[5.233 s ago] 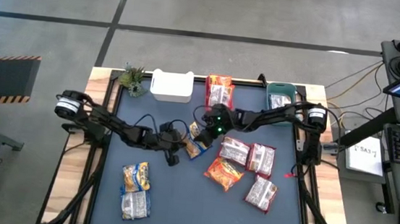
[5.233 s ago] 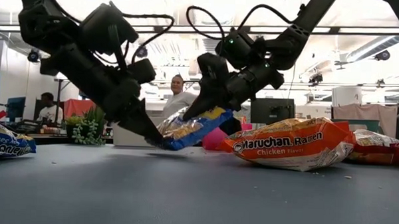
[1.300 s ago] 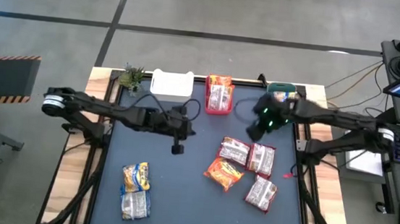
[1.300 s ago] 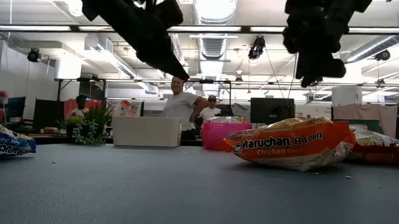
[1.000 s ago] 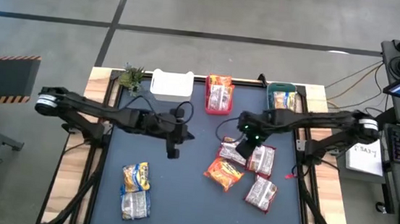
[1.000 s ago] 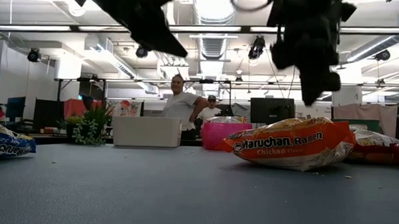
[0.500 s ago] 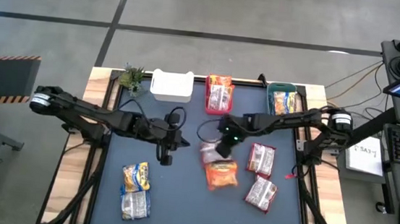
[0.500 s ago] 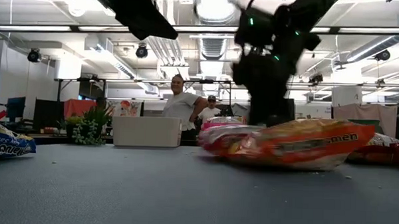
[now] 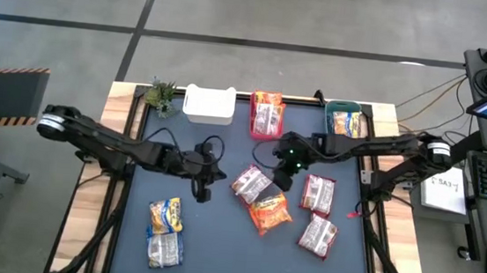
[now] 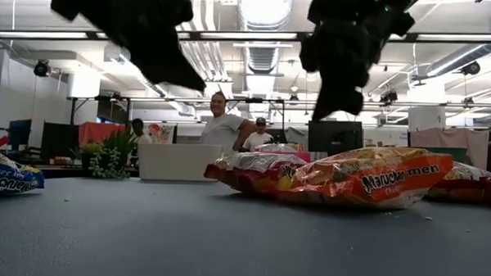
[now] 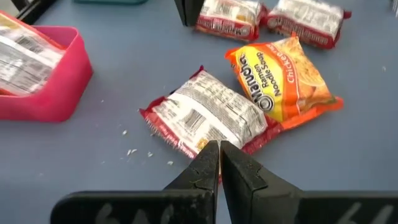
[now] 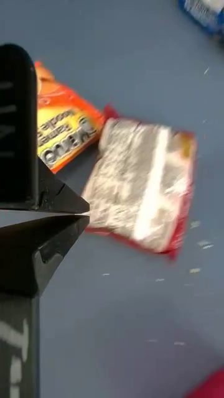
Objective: Sort Maruchan noodles
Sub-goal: Put the top left red noodle pack into the white bin
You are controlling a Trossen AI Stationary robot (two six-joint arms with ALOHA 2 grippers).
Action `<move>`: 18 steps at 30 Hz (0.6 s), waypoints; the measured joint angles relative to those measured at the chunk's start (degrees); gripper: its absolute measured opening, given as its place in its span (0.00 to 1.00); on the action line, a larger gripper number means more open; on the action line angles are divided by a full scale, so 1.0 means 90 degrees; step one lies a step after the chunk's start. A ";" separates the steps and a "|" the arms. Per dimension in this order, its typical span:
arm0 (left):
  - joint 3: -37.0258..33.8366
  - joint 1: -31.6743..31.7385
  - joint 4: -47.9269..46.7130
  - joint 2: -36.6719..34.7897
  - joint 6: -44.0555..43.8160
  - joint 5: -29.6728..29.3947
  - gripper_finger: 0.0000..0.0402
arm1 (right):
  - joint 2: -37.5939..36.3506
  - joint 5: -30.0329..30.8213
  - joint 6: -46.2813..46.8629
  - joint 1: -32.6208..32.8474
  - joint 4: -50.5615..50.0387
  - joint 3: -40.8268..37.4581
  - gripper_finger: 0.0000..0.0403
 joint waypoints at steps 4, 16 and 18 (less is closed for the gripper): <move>-0.0744 0.0012 0.1814 0.0304 -0.0003 -0.0010 0.00 | 0.0095 0.0049 0.0159 0.0013 0.0055 -0.0388 0.02; -0.0962 0.0073 0.3042 0.1495 -0.0099 -0.0037 0.10 | 0.0373 0.0116 0.0091 0.0000 0.1315 -0.0897 0.04; -0.0927 0.0095 0.3051 0.1632 -0.0094 -0.0029 0.14 | 0.0372 0.0121 0.0041 0.0000 0.1466 -0.0899 0.06</move>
